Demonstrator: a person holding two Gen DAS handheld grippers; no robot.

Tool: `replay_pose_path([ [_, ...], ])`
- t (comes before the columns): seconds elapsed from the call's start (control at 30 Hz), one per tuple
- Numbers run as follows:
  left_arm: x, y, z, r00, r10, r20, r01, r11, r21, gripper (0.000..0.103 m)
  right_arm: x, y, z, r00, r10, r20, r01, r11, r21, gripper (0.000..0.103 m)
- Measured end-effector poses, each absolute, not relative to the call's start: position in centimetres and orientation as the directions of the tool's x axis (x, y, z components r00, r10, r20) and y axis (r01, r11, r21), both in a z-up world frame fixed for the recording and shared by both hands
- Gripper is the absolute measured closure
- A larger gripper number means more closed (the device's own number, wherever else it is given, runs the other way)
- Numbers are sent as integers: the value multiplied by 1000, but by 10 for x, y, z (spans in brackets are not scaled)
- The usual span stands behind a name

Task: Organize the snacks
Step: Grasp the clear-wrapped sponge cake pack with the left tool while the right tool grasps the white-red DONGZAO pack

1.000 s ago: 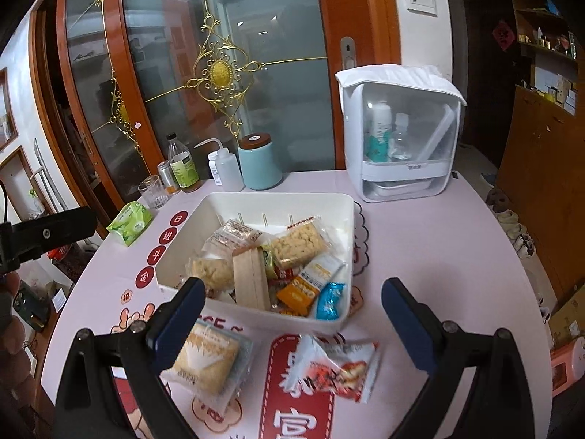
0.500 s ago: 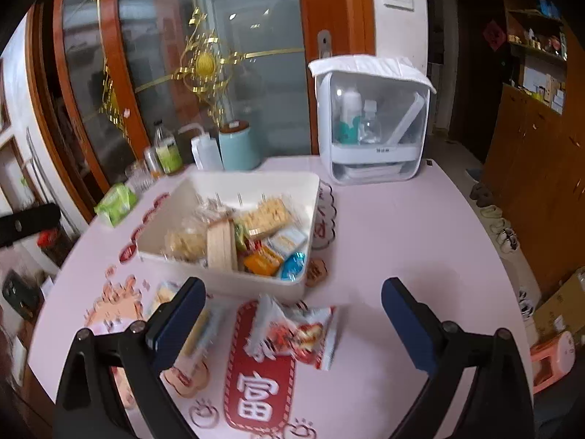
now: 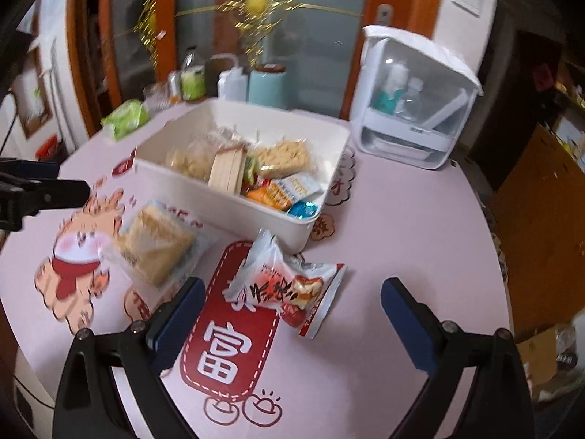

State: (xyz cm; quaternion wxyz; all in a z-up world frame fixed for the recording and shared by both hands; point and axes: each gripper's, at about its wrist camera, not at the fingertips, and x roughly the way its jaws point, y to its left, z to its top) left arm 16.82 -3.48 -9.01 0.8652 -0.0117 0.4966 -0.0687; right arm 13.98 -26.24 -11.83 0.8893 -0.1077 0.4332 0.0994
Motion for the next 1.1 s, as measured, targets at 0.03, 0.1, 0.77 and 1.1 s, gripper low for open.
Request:
replay_pose_path([
  [0.03,172,-34,-102,463,-131,-877,104,990,-93,1,141,-261,-123,598,85,-797,-285,952,-113,6],
  [0.1,177,-33,-122,419,-131,-899,104,990,-96,1,144,-256,-131,585,88,-806,-322,938,-131,6],
  [0.77,228,-53,-246,200,-1,-980,145,989,29,1,176,-216,-215,474,2,-880,-595,738,-319,7],
  [1.1,245,-55,-261,192,-20,-981,156,988,11,0,196,-218,-240,439,-14,-898,-609,731,-308,9],
])
